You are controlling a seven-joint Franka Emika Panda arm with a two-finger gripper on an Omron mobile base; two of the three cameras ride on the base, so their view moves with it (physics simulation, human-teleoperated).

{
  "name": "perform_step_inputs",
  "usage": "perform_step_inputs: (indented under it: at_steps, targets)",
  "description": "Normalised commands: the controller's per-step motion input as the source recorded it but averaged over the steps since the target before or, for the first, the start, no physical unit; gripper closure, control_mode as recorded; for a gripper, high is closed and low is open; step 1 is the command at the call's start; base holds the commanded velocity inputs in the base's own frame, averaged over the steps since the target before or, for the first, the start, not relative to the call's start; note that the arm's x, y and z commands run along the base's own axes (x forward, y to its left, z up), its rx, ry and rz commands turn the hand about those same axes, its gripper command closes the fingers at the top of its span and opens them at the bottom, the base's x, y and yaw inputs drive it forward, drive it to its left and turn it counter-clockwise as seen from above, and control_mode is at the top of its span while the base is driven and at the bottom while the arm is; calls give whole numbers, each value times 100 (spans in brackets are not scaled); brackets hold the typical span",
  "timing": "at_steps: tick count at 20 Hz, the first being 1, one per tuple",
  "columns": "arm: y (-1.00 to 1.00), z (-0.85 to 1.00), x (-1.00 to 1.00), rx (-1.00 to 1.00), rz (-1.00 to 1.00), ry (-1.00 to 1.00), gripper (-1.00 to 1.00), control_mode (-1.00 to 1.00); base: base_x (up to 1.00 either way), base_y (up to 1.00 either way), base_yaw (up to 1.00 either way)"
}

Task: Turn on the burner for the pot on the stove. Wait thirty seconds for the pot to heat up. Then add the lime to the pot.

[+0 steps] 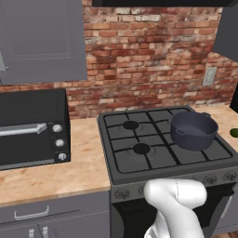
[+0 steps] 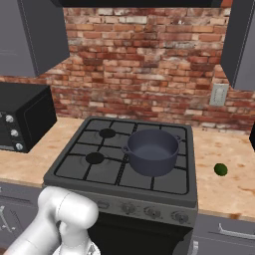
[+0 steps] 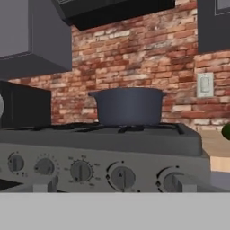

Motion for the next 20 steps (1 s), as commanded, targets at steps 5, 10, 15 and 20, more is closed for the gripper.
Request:
perform_step_inputs:
  at_steps: [5, 10, 15, 20]
  targets:
    - [-4, -33, 8, 7, 0, -10, -100, -100, 0, 0, 0]
    - [-11, -1, 19, 3, 0, 0, -100, -100, 0, 0, 0]
    - [-12, 0, 27, 2, 0, 0, -100, -100, 0, 0, 0]
    - [0, -8, 33, 0, 0, -2, -100, -100, 0, 0, 0]
